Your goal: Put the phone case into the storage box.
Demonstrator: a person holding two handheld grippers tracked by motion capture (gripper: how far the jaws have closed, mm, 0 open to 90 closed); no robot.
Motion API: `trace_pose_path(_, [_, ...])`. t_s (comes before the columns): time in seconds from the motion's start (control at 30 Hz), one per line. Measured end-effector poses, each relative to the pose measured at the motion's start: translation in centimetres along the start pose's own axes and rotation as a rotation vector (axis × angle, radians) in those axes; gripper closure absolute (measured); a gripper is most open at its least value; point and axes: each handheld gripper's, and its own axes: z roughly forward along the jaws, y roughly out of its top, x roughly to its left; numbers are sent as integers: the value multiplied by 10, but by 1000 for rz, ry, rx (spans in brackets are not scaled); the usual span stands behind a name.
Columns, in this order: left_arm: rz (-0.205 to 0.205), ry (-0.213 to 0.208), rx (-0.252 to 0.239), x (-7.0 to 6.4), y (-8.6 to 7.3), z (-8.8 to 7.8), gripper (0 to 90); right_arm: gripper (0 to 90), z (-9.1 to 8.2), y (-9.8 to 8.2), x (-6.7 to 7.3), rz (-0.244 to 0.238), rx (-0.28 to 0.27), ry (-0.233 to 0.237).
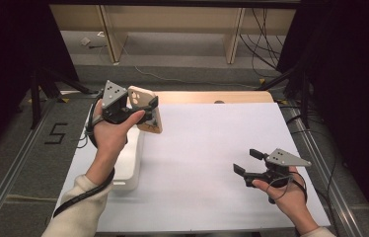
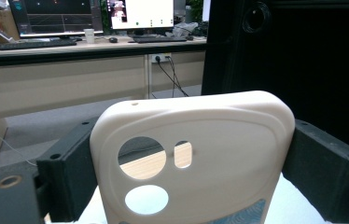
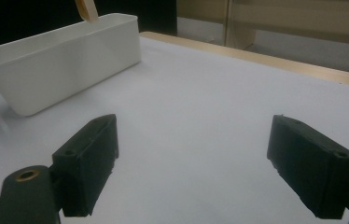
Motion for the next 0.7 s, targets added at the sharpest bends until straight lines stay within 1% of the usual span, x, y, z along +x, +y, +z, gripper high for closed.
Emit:
trace_pose_path(0.23, [-33,12,4,3,-1,-1,111,172,0,0,0,1,0,-2])
trace_pose_path(0.4, [-39,22,12,6,-1,-2,111,170,0,0,0,2,1,-2])
trace_pose_path(0.47, [-34,26,15,7,-1,-2,111,168,0,0,0,2,1,-2])
trace_pose_path(0.7, [-37,32,18,10,-2,-2,110,166,0,0,-1,2,0,-2])
